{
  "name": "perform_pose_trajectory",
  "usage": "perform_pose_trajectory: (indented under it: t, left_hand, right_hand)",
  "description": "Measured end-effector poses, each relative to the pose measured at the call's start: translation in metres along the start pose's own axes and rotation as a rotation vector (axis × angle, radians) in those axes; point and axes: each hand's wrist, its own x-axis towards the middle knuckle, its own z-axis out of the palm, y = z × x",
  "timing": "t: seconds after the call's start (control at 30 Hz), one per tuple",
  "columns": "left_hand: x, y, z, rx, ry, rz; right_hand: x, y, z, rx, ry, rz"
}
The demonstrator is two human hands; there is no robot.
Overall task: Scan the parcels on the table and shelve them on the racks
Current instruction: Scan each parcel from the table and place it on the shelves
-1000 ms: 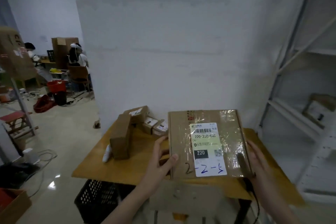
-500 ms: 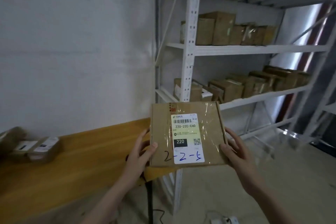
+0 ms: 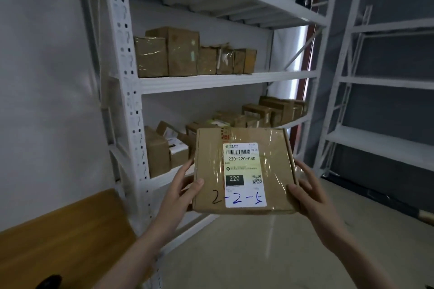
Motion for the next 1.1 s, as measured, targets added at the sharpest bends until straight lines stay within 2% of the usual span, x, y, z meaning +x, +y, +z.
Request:
perform_pose_trajectory:
  t: [0.23, 0.47, 0.67, 0.83, 1.1]
  left_hand:
    - [0.142, -0.004, 0.054, -0.087, -0.139, 0.108]
    - [0.257, -0.005, 0.1, -0.123, -0.256, 0.141]
    - [0.336, 0.005, 0.143, -0.078, -0.293, 0.192]
    - [0.411, 0.016, 0.179, 0.014, -0.25, 0.26]
    - [0.534, 0.044, 0.247, 0.218, -0.029, 0.33]
  right_hand:
    - [0.109, 0.0, -0.051, -0.023, 0.15, -0.035]
    - [0.199, -0.001, -0.085, 0.023, 0.152, -0.041]
    - [0.268, -0.004, -0.118, 0.042, 0.234, -0.102]
    - [0.341, -0.003, -0.149, 0.11, 0.244, -0.205]
    - [0.493, -0.014, -0.223, 0.082, 0.133, -0.351]
